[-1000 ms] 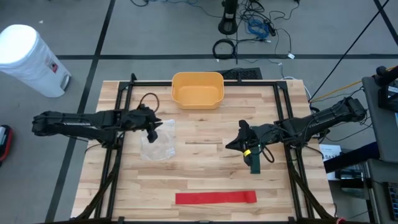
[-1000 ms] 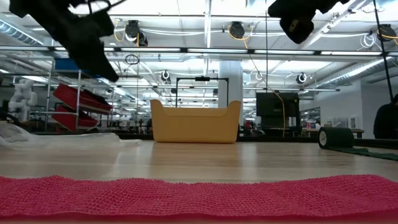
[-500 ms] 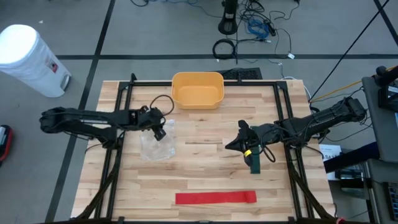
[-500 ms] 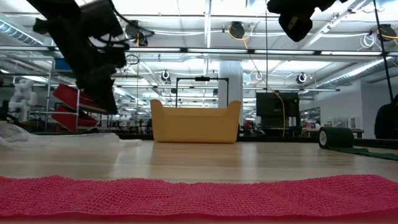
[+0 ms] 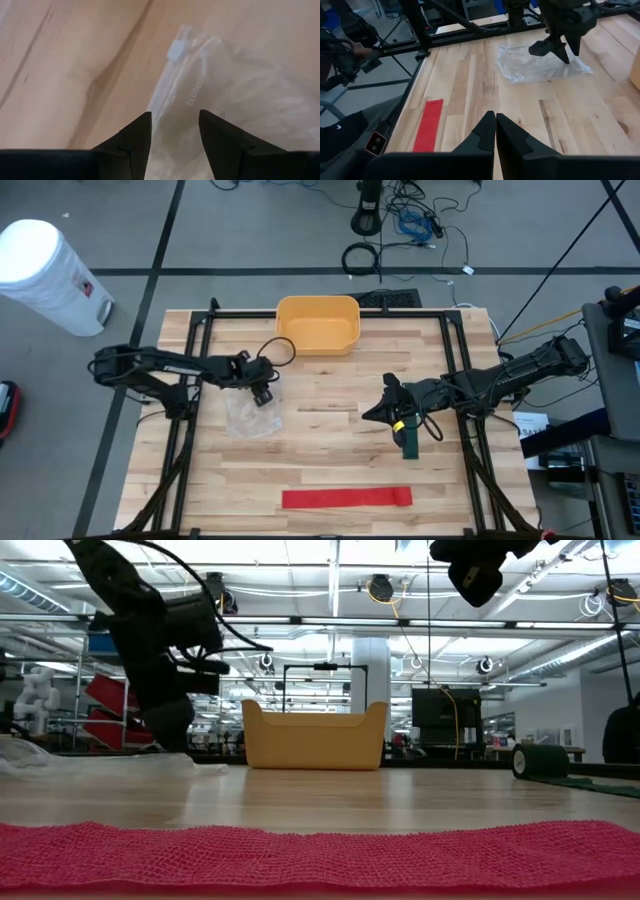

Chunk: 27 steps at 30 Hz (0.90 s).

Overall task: Roll bandage
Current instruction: Adjust the transparent zip bag

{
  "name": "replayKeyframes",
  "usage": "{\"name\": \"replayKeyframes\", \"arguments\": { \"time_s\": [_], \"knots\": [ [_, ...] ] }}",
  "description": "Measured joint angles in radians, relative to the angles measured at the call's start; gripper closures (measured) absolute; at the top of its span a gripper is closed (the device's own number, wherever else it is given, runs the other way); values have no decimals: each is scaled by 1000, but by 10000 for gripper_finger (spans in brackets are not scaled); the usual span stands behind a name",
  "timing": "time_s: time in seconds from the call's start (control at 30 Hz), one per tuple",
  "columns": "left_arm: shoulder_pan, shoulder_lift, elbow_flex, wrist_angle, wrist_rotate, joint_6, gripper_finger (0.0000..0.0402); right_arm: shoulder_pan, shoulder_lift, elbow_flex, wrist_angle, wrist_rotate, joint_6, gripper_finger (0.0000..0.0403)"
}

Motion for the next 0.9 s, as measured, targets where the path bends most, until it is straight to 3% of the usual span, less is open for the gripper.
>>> {"name": "replayKeyframes", "arguments": {
  "time_s": [0.23, 0.5, 0.9],
  "knots": [
    [41, 42, 3, 42, 6, 26, 230, 0, 0, 0, -4, 0, 0, 403],
    [37, 44, 3, 55, 232, 51, 230, 0, 0, 0, -6, 0, 0, 403],
    [-23, -1, 68, -7, 299, 23, 230, 0, 0, 0, -6, 0, 3, 403]
  ]
}}
